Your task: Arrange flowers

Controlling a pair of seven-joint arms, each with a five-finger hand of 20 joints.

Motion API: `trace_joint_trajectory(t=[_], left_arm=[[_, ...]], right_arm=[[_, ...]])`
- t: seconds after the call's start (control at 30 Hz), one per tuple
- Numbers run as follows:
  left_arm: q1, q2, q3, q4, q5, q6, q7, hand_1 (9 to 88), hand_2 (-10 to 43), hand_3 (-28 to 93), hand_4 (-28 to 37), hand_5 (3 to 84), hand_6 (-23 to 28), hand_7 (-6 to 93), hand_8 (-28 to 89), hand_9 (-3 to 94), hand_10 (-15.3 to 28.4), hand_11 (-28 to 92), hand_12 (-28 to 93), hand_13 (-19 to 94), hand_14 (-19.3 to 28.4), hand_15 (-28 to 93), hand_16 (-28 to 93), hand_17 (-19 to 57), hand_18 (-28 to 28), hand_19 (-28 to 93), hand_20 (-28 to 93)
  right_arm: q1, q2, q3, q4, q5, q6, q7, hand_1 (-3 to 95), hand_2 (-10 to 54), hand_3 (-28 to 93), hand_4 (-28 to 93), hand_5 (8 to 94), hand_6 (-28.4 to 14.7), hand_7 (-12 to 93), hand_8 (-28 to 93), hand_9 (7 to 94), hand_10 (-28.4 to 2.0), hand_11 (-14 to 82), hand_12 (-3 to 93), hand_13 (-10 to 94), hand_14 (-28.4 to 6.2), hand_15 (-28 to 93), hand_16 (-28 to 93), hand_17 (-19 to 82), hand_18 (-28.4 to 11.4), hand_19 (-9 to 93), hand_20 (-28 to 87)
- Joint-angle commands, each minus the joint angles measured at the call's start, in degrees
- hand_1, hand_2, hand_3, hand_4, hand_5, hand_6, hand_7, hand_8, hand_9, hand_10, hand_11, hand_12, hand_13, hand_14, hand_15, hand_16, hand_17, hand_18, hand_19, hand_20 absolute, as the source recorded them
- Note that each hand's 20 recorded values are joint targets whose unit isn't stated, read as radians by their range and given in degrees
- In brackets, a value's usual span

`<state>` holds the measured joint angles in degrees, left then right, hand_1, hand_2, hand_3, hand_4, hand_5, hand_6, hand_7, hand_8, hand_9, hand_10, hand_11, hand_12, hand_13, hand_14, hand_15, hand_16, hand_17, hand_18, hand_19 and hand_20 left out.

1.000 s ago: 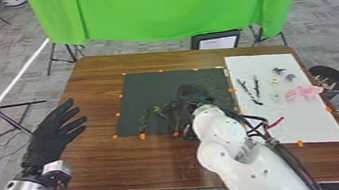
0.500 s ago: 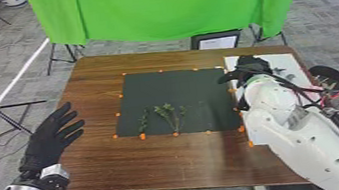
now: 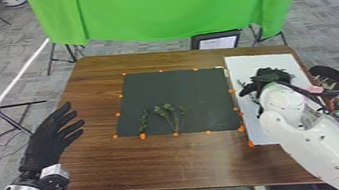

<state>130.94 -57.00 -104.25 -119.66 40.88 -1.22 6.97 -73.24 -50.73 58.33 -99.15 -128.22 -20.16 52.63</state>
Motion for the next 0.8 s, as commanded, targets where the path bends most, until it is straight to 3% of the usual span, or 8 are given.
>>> trace_joint_trajectory(t=[0.03,0.3,0.5,0.57,0.67,0.8], left_arm=[[0.17,-0.03,-0.03,0.11,0.05,-0.44,-0.34,24.5,-3.3,71,-28.3,25.4,3.6,18.8,-11,22.0,11.4,18,18,18,16.4,32,0,-9.7,21.8,40,10],[0.20,-0.06,-0.01,0.04,0.02,-0.36,-0.49,24.6,-3.2,71,-28.3,25.5,3.5,18.8,-11,22.0,11.5,19,18,18,16.3,32,0,-9.8,21.8,40,10],[-0.07,-0.17,0.22,0.20,0.03,-0.53,-0.53,24.6,-3.1,71,-28.3,25.5,3.6,18.8,-11,22.1,11.4,19,18,18,16.3,32,0,-9.7,21.8,40,10],[0.09,-0.23,0.19,0.12,0.04,-0.46,-0.50,24.6,-3.0,71,-28.3,25.5,3.5,18.9,-11,22.1,11.4,19,17,18,16.3,32,0,-9.8,21.8,40,10],[0.08,-0.20,0.16,0.15,0.03,-0.35,-0.54,24.6,-3.0,71,-28.3,25.5,3.6,18.8,-11,22.1,11.4,19,17,18,16.3,32,0,-9.8,21.8,40,10],[0.21,-0.29,0.16,0.08,0.00,-0.31,-0.50,24.5,-3.0,71,-28.3,25.5,3.6,18.8,-10,22.1,11.5,19,17,18,16.4,32,0,-9.8,21.8,40,10]], right_arm=[[0.00,0.43,-1.13,3.20,-1.98,2.97,-0.91,15.1,-9.5,71,-28,56.1,-7.1,27,-10,55.8,-14.9,65.2,47.9,57,-14.4,83,34,19,-24.7,74,38],[1.28,-0.25,-3.15,6.25,-2.46,6.38,-4.09,22.2,-9.5,72,-28,63.3,-2.8,32,-12,64.4,-13.0,65.9,49.0,64,-12.6,84,36,22,-23.4,76,39],[1.65,-1.19,-3.84,7.37,-0.24,7.95,-5.63,37.5,-9.5,67,-28,70.1,1.3,34,-15,73.2,-10.9,67.5,53.8,70,-11.0,88,40,26,-21.9,80,40],[0.96,-1.20,-3.87,7.62,-1.88,8.53,-8.01,45.6,-9.5,56,-28,71.4,1.7,34,-4,74.2,-10.5,67.9,53.8,71,-10.6,88,41,27,-21.6,80,40],[0.06,-1.14,-3.93,7.52,-1.47,9.44,-9.94,68.5,-9.5,29,-28,77.3,3.1,32,2,79.9,-9.0,67.8,54.5,75,-9.7,89,42,29,-20.4,81,40],[-0.75,-1.33,-3.78,7.15,-1.06,10.14,-10.94,74.8,-9.5,30,-28,82.4,4.9,30,4,83.1,-8.4,67.7,54.9,77,-9.0,90,43,30,-18.2,81,42]])
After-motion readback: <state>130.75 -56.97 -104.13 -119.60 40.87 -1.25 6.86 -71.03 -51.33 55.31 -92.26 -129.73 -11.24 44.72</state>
